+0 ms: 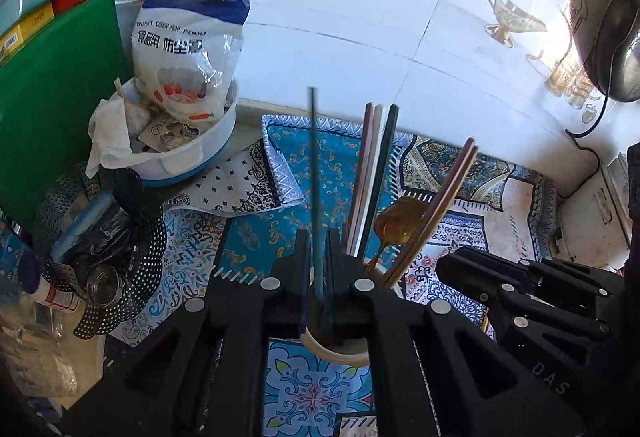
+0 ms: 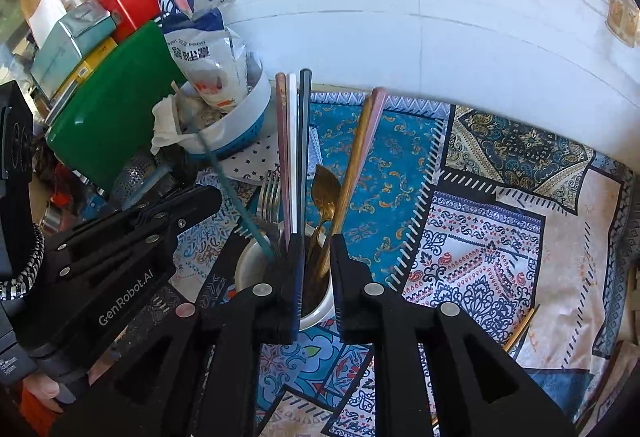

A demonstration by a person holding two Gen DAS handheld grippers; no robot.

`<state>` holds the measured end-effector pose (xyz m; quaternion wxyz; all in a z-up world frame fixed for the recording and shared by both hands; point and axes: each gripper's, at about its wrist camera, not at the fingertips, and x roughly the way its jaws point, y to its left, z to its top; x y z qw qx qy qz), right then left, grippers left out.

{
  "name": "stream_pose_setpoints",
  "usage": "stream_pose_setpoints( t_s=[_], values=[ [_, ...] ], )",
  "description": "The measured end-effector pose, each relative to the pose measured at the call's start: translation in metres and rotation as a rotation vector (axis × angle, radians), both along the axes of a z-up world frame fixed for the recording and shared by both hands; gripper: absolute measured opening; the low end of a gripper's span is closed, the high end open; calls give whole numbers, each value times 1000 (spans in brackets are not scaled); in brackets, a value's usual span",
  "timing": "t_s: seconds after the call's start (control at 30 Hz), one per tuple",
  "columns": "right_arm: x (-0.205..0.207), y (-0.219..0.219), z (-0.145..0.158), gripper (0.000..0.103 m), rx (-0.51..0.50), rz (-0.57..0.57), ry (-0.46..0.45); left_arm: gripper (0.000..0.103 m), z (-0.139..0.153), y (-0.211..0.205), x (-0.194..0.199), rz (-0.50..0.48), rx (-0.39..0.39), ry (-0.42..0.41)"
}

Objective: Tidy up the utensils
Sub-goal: 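Lower both chopsticks into the white cup and open both tools, then grasp a wooden chopstick with the left tool while the right tool grasps a dark chopstick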

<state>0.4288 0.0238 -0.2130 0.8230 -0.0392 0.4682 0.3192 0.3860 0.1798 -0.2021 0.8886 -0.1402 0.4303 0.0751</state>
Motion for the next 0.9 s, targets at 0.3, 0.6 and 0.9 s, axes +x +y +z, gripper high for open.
stream_pose_setpoints(
  t_s=[0.3, 0.6, 0.9],
  values=[
    [-13, -30, 26, 17, 17, -31, -87, 8, 32, -17, -12, -37, 44, -63],
    [-23, -76, 35, 17, 12, -112, -120, 19, 58, -60, -23, -134, 76, -128],
    [-32, -137, 24, 18, -29, -241, -103, 24, 51, -124, -14, -284, 60, -118]
  ],
)
